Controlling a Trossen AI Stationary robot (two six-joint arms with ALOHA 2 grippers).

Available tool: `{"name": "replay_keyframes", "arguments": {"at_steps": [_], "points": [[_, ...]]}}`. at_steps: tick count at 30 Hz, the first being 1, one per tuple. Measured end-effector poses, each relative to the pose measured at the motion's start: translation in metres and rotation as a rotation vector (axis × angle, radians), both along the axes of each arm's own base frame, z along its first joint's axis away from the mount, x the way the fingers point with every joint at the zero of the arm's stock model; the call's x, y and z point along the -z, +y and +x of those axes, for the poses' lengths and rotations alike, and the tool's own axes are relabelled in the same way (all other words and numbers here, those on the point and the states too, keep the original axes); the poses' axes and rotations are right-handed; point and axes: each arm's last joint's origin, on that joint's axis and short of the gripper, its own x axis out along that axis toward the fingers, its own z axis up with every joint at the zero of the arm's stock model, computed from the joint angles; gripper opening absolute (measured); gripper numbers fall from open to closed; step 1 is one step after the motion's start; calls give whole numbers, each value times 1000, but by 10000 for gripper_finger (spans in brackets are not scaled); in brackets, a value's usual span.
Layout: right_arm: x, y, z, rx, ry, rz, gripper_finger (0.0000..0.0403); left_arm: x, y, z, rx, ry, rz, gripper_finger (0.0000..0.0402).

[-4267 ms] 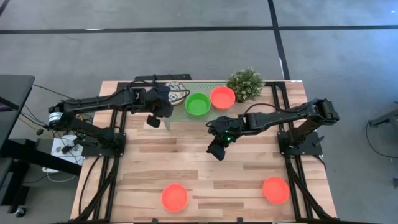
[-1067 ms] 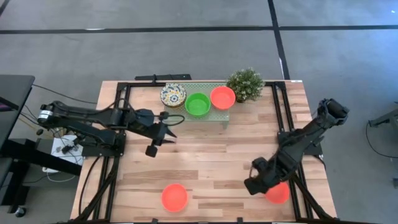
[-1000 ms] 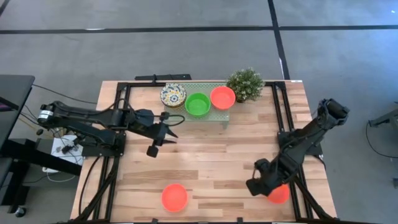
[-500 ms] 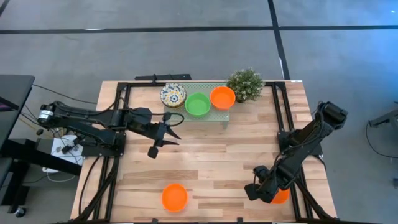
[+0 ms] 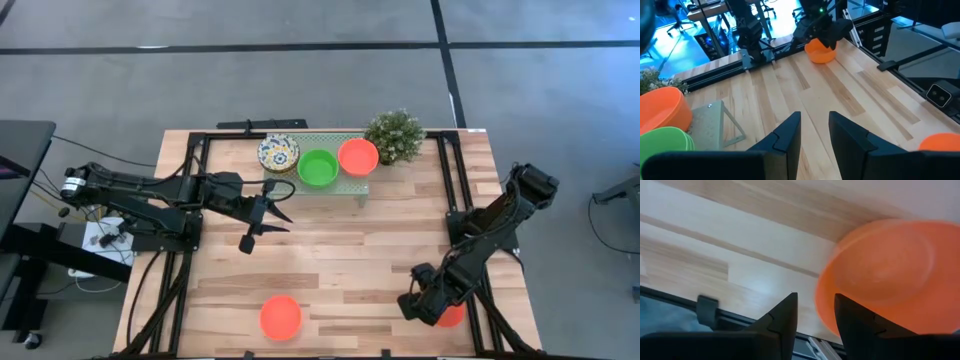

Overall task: Pick & Place Mini bowls
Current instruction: Stack the orange bowl on the orange bowls on the shelf

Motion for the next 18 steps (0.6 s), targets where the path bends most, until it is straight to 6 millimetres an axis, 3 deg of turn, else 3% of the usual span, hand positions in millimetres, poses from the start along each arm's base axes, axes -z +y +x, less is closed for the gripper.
{"name": "replay_keyframes", "arguments": {"at_steps": [6,18], "points": [[1,-1,1,15,-28,-28,124,0,0,0,-1,0,-3,102],[26,-7,-7,13,-32,-21,124,0,0,0,-1,0,-3,102]]}}
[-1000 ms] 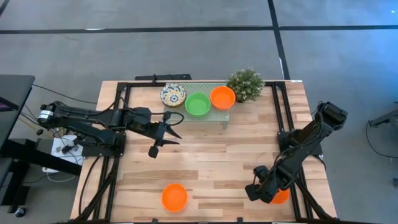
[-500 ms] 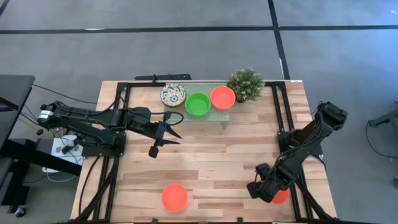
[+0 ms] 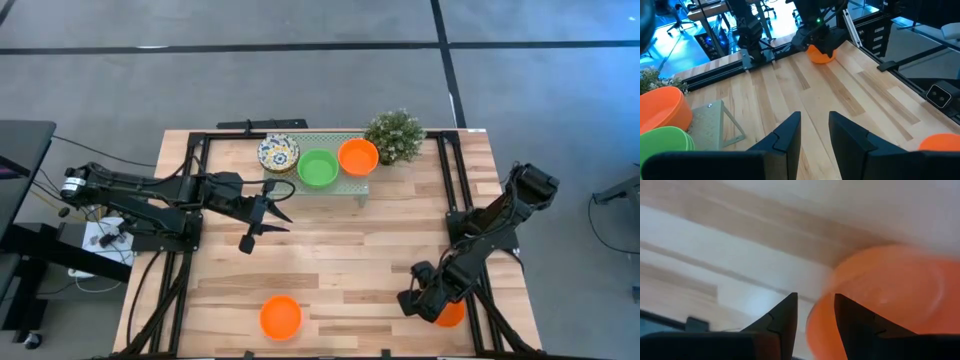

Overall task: Pick & Place Mini bowls
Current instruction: Stack the orange bowl on the orange bowls on the shelf

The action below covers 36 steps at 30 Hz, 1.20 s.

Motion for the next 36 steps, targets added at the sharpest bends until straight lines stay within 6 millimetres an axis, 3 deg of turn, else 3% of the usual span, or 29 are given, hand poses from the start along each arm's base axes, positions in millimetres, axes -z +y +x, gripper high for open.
{"name": "replay_keyframes", "arguments": {"at_steps": [5,13,19,26,36], "points": [[6,-5,-2,-49,1,-24,104,0,0,0,0,0,0,102],[2,3,5,-134,-101,59,10,0,0,0,0,0,0,102],[-2,2,16,-140,-153,91,15,0,0,0,0,-1,0,102],[-26,-2,43,-253,-292,94,6,-1,0,0,0,-8,-1,102],[-61,-24,85,-645,-612,-121,3,-1,0,0,-37,17,-95,102]]}}
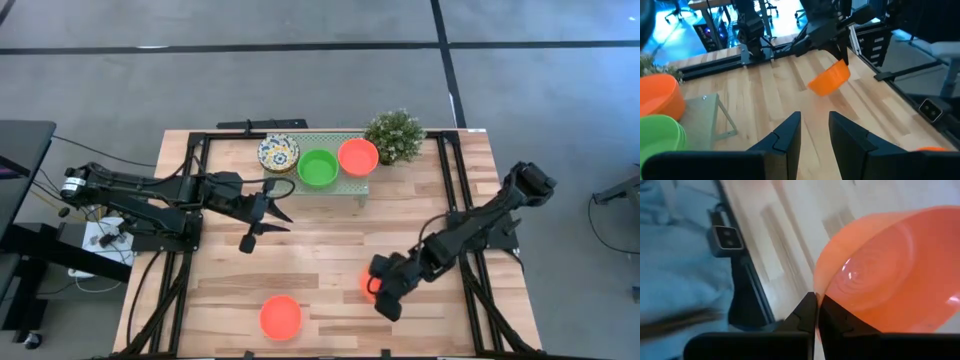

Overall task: Pick & Place Mini bowls
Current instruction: Stack the orange bowl on the orange bowls on the shelf

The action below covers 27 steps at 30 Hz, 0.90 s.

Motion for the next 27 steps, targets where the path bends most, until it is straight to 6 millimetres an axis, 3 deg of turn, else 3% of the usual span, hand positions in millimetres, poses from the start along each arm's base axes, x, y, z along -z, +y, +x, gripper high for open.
{"name": "replay_keyframes", "arguments": {"at_steps": [9,14,22,27], "points": [[-32,-29,27,-337,-190,-226,2,2,0,0,-60,51,-151,102],[-49,-51,35,-479,-221,-362,3,19,0,-3,-66,101,-151,102],[-78,-93,46,-590,-225,-550,3,45,1,-7,-118,204,-236,102],[-99,-120,49,-630,-215,-699,5,49,-2,-9,-141,232,-297,102]]}}
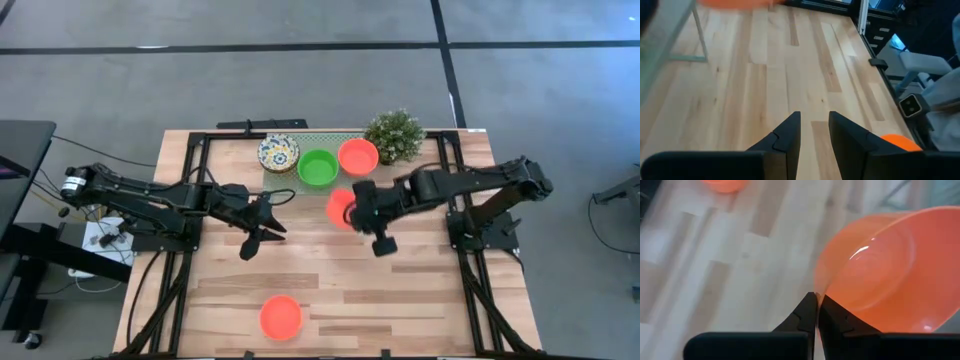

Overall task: Pick & Place Mini bowls
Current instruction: Stack the orange bowl on the orange bowls on the shelf

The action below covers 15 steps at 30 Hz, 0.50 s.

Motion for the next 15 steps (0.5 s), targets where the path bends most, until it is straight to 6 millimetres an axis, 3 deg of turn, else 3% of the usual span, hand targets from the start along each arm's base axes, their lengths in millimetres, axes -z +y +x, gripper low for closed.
{"name": "replay_keyframes", "arguments": {"at_steps": [8,15], "points": [[-35,-37,1,-48,-59,-229,5,-1,-12,-1,50,-15,-12,102],[-38,-82,-3,87,-3,-391,4,-2,-19,-2,79,-21,-13,102]]}}
